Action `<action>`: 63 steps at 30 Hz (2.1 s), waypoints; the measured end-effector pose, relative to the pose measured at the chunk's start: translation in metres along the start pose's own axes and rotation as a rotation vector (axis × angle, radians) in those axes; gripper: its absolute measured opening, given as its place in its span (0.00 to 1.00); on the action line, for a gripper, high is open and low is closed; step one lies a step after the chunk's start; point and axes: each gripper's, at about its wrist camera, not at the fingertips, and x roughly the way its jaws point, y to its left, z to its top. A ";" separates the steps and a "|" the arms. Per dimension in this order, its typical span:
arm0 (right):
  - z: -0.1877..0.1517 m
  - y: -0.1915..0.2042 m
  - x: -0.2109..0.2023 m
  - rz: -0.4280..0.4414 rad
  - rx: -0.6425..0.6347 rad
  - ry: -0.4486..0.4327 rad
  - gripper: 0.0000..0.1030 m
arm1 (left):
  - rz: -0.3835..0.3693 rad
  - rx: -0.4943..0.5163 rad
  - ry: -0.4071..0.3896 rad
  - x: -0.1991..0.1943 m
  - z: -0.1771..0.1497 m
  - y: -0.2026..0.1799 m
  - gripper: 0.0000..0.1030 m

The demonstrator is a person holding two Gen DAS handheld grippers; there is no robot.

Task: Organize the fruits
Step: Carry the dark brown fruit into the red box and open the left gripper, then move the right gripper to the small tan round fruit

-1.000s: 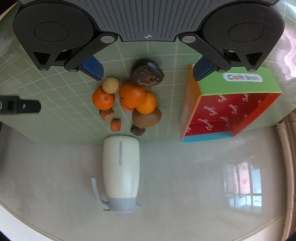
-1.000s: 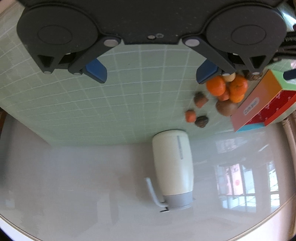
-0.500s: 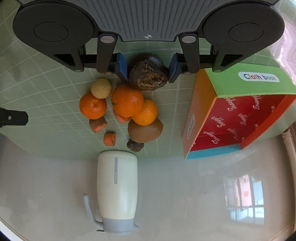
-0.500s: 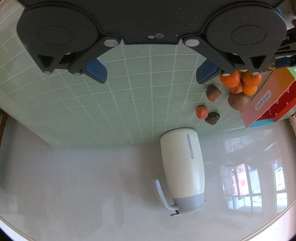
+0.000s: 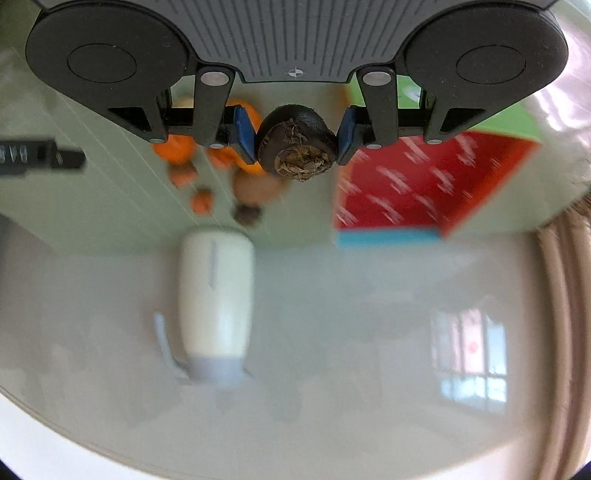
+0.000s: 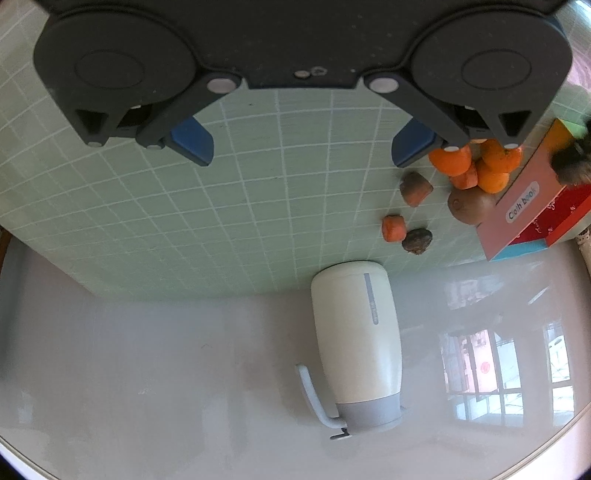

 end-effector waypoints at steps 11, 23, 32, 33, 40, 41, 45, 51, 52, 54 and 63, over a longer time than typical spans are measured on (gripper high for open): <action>-0.004 0.025 0.005 0.007 -0.057 0.008 1.00 | 0.148 -0.052 0.025 0.035 0.014 0.075 0.45; -0.009 0.049 0.008 0.025 -0.114 0.008 1.00 | 0.177 -0.083 0.035 0.041 0.001 0.091 0.79; -0.009 0.048 0.002 0.043 -0.112 -0.010 1.00 | 0.210 -0.077 0.018 0.020 0.002 0.094 0.83; -0.009 0.048 0.001 0.048 -0.111 -0.012 1.00 | 0.212 -0.079 0.019 0.019 0.003 0.095 0.83; -0.006 0.048 0.009 0.089 -0.048 0.038 0.97 | 0.232 -0.059 0.019 0.014 0.002 0.097 0.84; -0.005 0.049 0.008 0.098 -0.040 0.034 0.97 | 0.235 -0.060 0.019 0.013 0.003 0.098 0.85; -0.005 0.060 0.000 0.125 -0.080 -0.023 0.97 | 0.246 -0.063 0.019 0.010 0.002 0.104 0.85; -0.005 0.077 0.005 0.144 -0.138 -0.016 0.97 | 0.261 -0.081 0.028 0.008 0.001 0.116 0.85; -0.004 0.078 0.007 0.151 -0.141 -0.012 0.96 | 0.262 -0.085 0.029 0.008 0.000 0.118 0.86; -0.004 0.083 0.007 0.156 -0.161 -0.007 0.79 | 0.263 -0.092 0.028 0.007 0.000 0.122 0.86; -0.025 0.118 0.004 0.227 -0.293 0.039 0.60 | 0.271 -0.113 0.026 0.005 -0.002 0.133 0.86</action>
